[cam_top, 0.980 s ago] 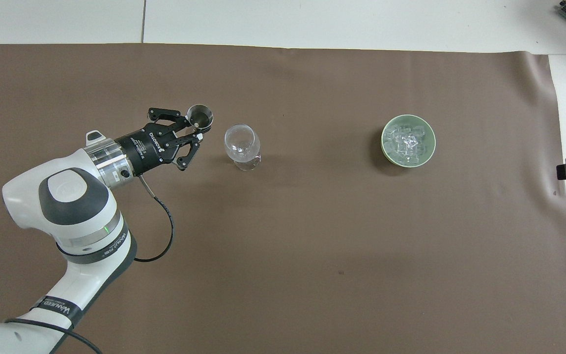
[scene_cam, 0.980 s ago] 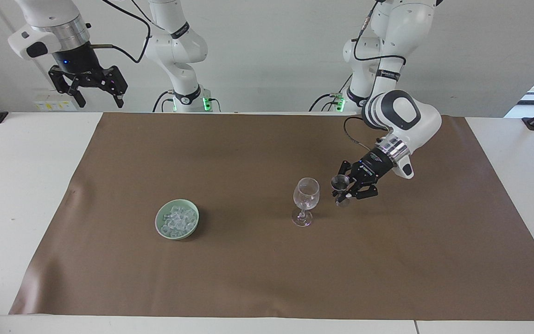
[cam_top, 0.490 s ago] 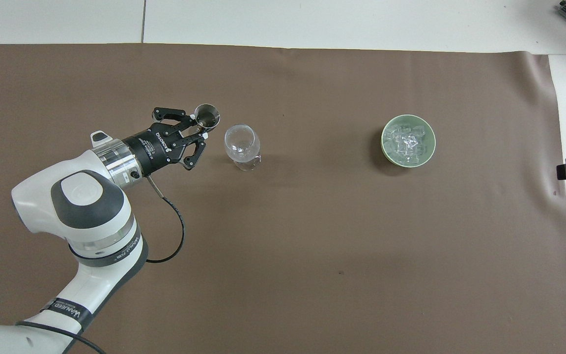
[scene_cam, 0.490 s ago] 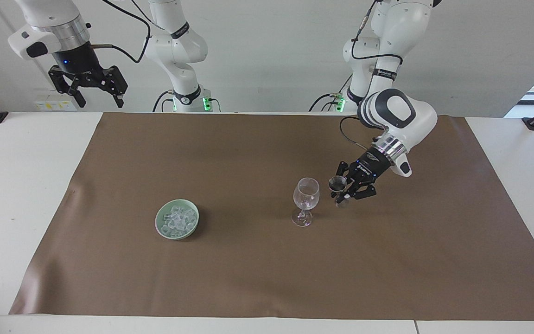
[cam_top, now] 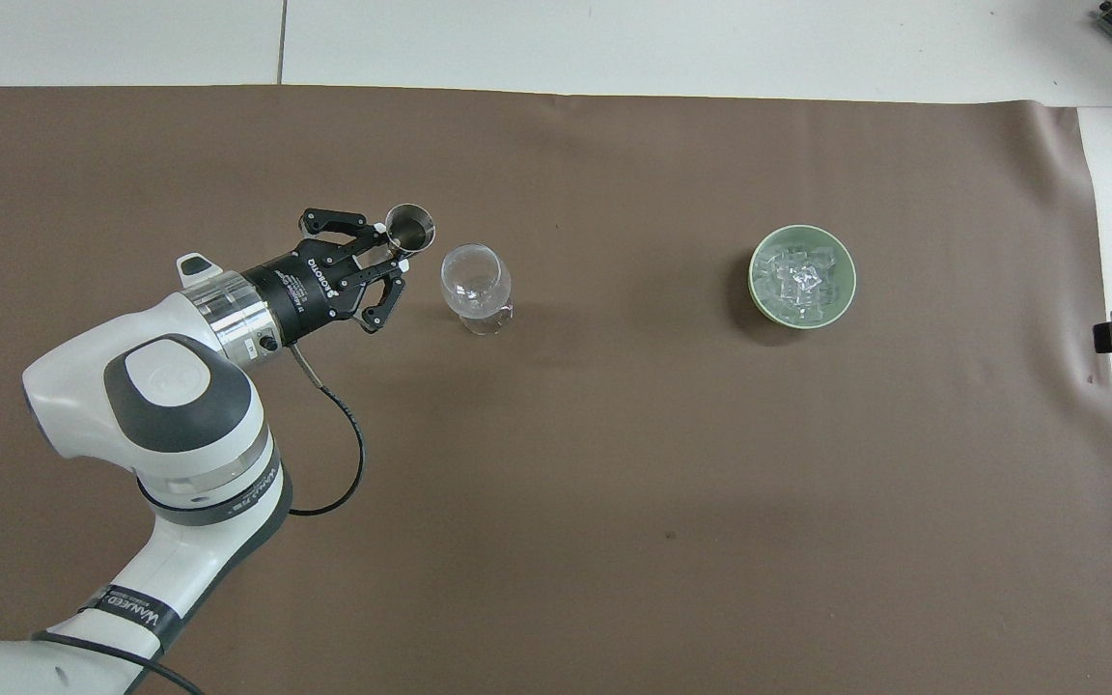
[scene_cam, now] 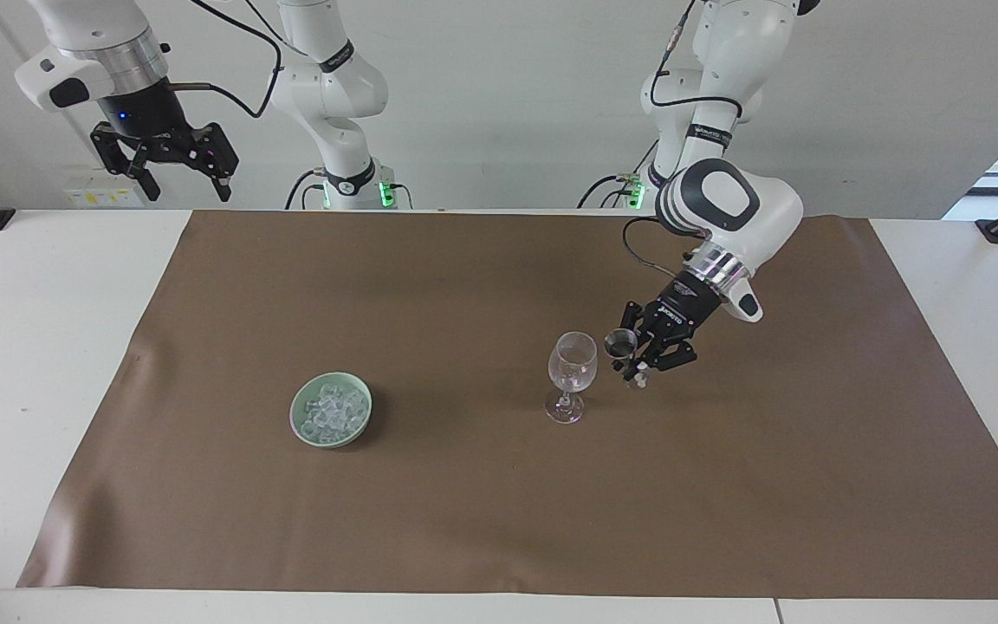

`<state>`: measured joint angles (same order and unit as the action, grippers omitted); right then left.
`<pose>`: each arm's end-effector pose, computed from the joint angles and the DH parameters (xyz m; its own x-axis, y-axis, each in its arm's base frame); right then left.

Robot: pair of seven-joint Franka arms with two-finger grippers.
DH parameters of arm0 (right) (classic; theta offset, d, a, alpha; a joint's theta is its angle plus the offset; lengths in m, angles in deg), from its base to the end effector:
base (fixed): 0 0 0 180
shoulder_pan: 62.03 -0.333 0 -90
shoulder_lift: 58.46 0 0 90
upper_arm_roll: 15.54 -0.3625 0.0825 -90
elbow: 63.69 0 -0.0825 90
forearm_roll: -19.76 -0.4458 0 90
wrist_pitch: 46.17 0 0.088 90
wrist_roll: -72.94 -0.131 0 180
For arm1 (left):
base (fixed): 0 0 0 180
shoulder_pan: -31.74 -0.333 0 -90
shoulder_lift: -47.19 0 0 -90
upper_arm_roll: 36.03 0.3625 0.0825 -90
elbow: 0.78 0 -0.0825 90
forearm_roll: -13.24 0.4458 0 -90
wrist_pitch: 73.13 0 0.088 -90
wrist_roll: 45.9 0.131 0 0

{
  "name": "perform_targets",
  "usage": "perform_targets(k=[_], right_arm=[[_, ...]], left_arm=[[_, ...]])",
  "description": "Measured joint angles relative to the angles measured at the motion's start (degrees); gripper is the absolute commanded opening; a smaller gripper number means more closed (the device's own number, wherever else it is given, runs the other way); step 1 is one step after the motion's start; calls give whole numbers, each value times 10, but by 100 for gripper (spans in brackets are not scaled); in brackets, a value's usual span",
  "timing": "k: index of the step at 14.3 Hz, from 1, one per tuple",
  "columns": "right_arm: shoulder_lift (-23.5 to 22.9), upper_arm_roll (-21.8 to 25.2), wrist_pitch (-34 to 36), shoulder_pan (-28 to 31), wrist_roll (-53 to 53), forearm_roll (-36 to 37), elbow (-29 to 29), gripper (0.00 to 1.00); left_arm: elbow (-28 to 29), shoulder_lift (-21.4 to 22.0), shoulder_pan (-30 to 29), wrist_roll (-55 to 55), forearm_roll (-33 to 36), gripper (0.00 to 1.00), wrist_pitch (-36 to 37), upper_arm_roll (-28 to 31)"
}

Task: Pour wine and add ice with both arms
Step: 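Bring the held jigger over the rim of the clear glass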

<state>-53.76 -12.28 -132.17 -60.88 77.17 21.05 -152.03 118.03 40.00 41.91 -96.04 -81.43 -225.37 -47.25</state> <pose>0.5777 -0.0493 0.7051 0.9992 -0.0047 0.0396 -0.0055 -0.9998 0.0207 0.6238 -0.2236 0.3948 -0.0422 0.5342 -0.8443 0.8556 0.4557 0.2456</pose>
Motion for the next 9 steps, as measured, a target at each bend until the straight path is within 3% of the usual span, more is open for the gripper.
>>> perform_targets(k=[9], right_arm=[[0,0,0,0,0,0,0,100]], left_arm=[[0,8,15,31,14,0,-27,-2]])
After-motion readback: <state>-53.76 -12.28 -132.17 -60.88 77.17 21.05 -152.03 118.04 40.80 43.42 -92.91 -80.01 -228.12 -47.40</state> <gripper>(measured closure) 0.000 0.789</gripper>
